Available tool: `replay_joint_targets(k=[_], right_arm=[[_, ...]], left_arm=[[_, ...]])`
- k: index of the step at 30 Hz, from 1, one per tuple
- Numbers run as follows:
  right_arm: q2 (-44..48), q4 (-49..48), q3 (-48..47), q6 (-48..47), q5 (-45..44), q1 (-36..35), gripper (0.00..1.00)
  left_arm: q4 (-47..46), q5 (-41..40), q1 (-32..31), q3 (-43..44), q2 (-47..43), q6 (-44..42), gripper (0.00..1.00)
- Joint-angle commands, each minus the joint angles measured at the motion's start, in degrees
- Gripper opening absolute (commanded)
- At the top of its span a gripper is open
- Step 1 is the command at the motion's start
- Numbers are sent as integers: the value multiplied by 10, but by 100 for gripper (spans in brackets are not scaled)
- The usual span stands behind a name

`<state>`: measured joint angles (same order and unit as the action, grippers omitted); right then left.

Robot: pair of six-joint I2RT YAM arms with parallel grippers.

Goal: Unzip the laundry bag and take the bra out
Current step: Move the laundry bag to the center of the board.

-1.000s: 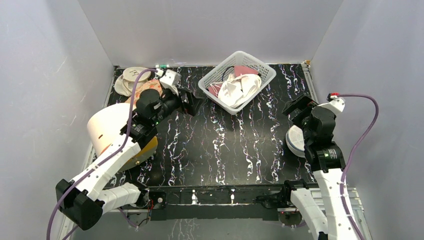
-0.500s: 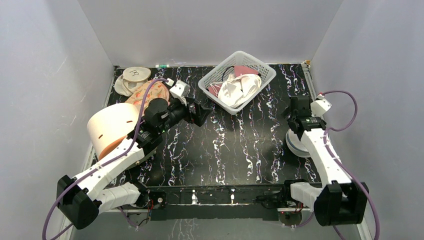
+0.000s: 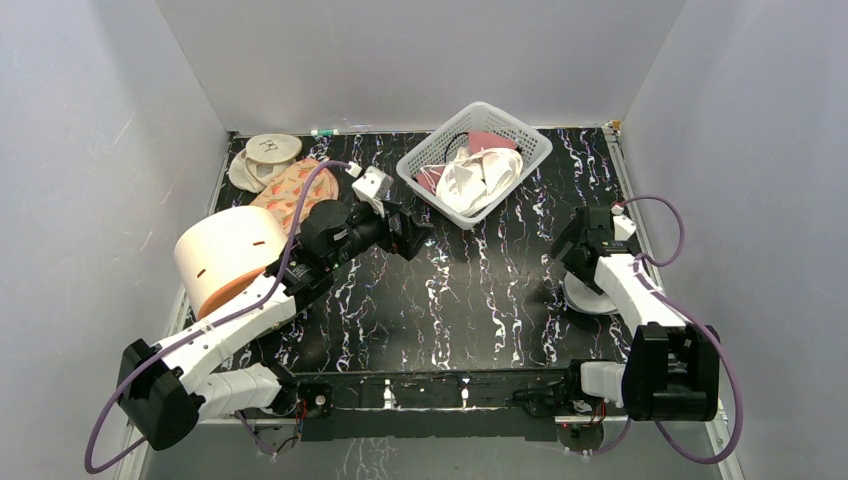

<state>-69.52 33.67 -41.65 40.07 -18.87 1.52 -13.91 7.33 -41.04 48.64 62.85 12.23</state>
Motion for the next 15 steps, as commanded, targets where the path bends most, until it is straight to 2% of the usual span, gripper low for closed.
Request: replay_joint_targets(k=[1,6,15], right_arm=[[-17,-79,16,-79,178,-1,98],[-5,-147,65,-97,314,-13,98],[-20,-178,55,-113,425,-146,98]], left_arm=[[-22,5,-3,-4,15,2,98],[-22,6,-4,-4,36,2,98],[7,-9,-3,14,75,-20,98]])
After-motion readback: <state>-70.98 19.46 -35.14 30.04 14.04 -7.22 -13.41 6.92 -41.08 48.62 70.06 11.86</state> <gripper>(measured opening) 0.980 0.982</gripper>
